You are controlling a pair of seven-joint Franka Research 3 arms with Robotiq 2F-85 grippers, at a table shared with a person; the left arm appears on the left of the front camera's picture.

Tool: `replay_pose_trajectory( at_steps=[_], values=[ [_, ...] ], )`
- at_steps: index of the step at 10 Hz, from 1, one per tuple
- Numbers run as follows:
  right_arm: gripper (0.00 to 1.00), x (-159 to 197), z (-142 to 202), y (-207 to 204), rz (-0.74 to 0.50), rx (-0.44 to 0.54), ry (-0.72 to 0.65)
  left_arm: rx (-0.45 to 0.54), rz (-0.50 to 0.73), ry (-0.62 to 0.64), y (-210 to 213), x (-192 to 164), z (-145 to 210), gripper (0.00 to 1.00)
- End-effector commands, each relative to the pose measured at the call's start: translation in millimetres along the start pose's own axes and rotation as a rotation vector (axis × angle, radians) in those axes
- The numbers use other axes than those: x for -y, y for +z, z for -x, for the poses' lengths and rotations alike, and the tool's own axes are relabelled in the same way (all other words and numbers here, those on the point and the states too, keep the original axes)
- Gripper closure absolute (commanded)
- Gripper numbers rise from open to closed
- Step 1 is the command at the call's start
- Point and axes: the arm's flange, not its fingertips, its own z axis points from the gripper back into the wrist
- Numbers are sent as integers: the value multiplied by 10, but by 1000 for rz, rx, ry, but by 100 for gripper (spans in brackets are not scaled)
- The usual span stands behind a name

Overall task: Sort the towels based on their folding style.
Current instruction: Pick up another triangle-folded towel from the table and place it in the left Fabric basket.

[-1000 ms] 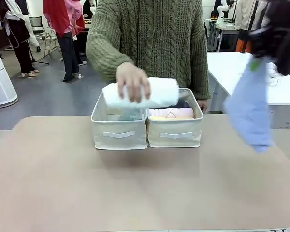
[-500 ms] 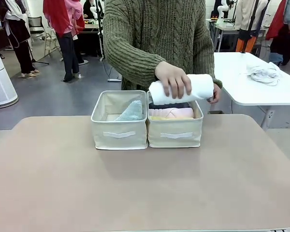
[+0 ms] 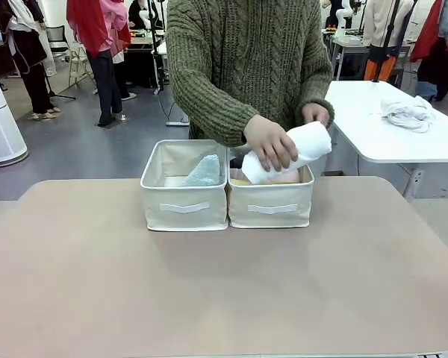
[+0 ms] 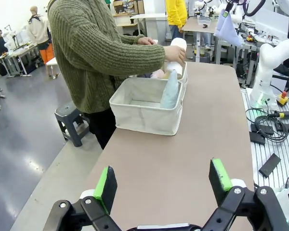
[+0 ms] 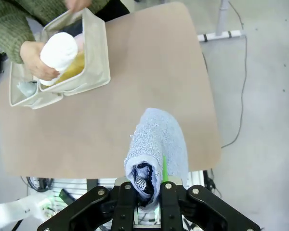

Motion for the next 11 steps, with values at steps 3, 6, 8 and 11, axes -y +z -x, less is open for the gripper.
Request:
replay_pose_trajectory(
  at_steps=[3,6,8,11],
  values=[
    [84,-57,-68,-19,-25,-2,35,-15,-1,5,-6,31,-7,0],
    [84,-122,-141,-29,-28,-12,52,-15,-1,5,-6,31,-7,0],
    [84,-164,-191,-49,-24,-21,57,-15,-1,5,-6,31,-7,0],
    [84,-173,-276,-103,-32,-45,77,-15,-1,5,-6,31,-7,0]
  ],
)
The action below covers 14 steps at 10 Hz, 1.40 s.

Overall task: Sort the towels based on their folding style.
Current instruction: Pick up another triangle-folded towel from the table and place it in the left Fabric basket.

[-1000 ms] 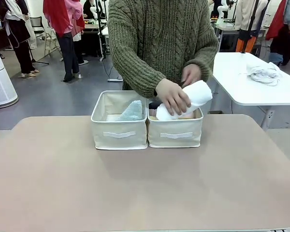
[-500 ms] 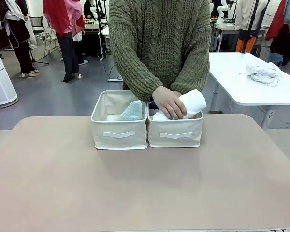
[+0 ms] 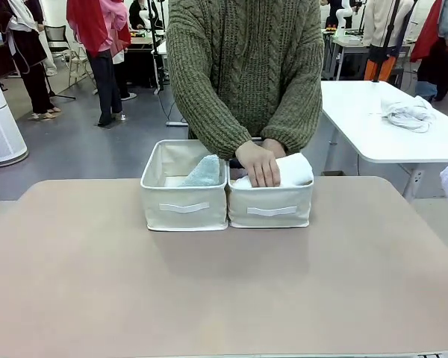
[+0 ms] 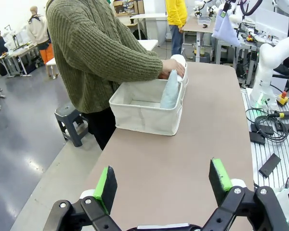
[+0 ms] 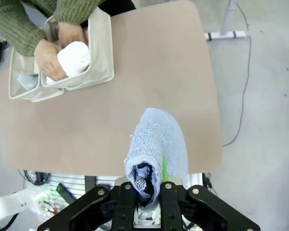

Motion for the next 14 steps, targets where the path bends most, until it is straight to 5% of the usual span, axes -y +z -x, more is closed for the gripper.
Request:
replay_pose_trajectory(
  at_steps=[1,6,14],
  values=[
    [84,-37,-115,11,-28,-13,36,-15,-2,5,-5,31,-6,0],
    [84,-310,-456,-133,-27,-76,133,-15,-2,5,-5,31,-6,0],
    [84,-1274,-1359,-876,-33,-223,231,-15,-2,5,-5,31,-6,0]
  ],
)
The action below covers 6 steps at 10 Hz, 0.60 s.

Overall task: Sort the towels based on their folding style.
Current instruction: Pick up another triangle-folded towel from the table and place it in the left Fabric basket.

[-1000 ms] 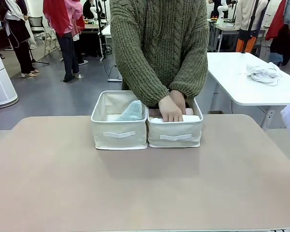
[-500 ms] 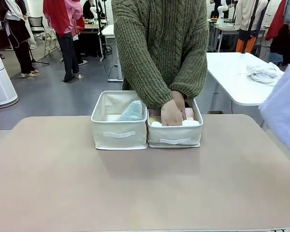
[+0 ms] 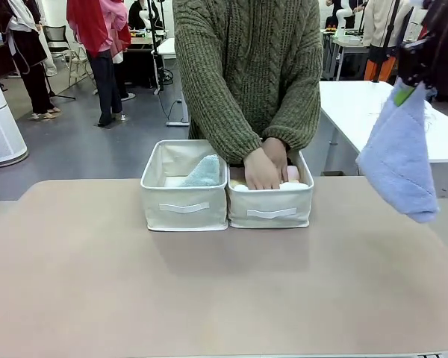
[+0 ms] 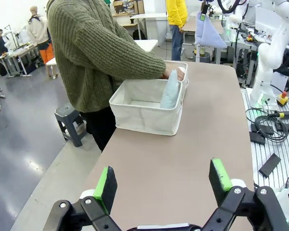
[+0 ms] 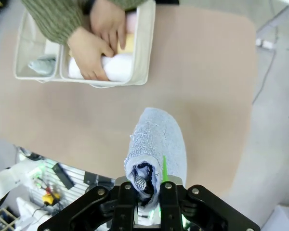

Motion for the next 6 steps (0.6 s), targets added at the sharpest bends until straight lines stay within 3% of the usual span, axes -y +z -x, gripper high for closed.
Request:
replay_pose_trajectory(
  at_steps=[1,4,6],
  values=[
    [84,-156,-198,-21,-16,-23,2,-15,-1,6,-6,30,-1,0],
    [84,-235,-380,-184,-51,-53,-54,-15,-1,6,-6,30,-1,0],
    [84,-212,-268,-202,-11,-37,23,-15,-1,6,-6,30,-1,0]
  ],
)
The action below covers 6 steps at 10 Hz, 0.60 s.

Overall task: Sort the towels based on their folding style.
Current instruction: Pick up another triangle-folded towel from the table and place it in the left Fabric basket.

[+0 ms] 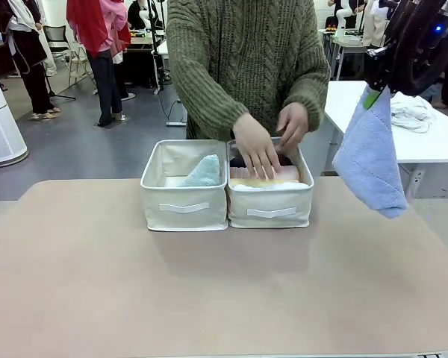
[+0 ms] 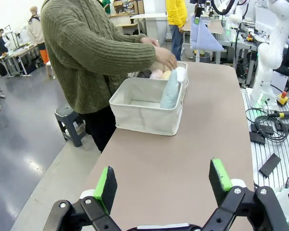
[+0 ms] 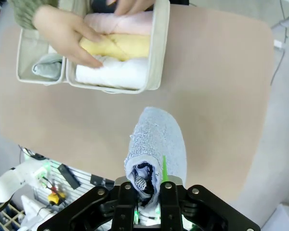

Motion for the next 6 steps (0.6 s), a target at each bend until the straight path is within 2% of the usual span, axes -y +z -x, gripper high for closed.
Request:
replay_pose_trajectory(
  at_steps=[1,6],
  values=[
    [84,10,65,42,10,7,19,-15,-2,6,-5,31,-1,0],
    [84,10,65,42,10,7,19,-15,-2,6,-5,31,-1,0]
  ],
)
